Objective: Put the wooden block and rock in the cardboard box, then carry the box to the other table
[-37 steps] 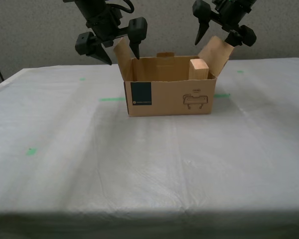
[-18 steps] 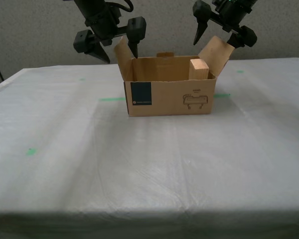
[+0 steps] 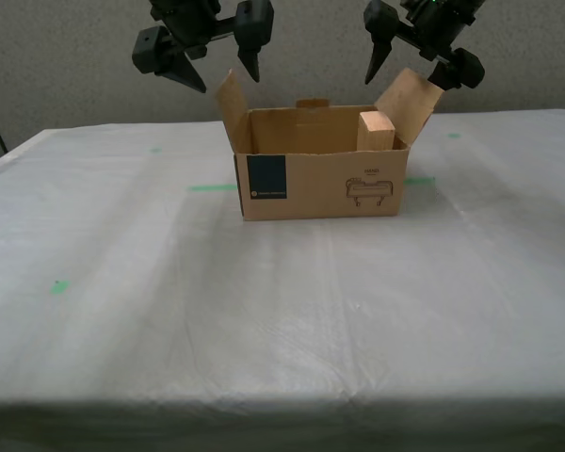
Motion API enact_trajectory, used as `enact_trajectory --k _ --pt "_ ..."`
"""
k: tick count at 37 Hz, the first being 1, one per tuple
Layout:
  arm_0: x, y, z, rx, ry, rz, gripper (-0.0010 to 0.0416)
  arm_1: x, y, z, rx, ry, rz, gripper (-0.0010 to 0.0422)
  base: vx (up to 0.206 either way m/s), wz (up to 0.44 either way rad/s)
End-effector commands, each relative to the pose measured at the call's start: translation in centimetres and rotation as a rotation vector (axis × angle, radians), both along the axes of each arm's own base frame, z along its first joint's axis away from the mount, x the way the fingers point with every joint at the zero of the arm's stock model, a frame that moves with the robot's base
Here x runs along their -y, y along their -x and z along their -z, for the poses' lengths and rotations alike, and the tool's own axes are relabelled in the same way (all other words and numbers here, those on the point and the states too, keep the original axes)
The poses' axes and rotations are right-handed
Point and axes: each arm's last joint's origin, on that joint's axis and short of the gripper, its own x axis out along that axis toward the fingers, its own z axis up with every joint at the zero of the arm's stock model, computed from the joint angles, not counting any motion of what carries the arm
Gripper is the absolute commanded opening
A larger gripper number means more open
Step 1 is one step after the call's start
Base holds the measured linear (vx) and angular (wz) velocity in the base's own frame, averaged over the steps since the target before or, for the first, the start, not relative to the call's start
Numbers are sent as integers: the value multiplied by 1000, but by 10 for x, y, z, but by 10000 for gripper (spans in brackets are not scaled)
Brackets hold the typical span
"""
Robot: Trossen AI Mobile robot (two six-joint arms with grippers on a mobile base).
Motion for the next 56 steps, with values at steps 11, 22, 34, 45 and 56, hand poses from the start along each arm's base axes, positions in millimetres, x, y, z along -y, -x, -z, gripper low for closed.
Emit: enact_trajectory --k 11,22,34,45,56 --pt "2 10 -25 46 9 -41 387 -11 17 -36 86 -62 -16 400 0 0" --pt "12 42 -97 206 72 -31 387 -22 39 -73 145 -59 -19 400 0 0" --pt "24 99 -177 414 60 -59 387 -32 65 -106 195 -32 -15 400 0 0" --pt "35 160 -197 497 153 -16 387 -41 103 -110 214 -14 9 400 0 0" --pt "49 215 -169 542 140 -6 387 -64 145 -98 255 19 -2 400 0 0"
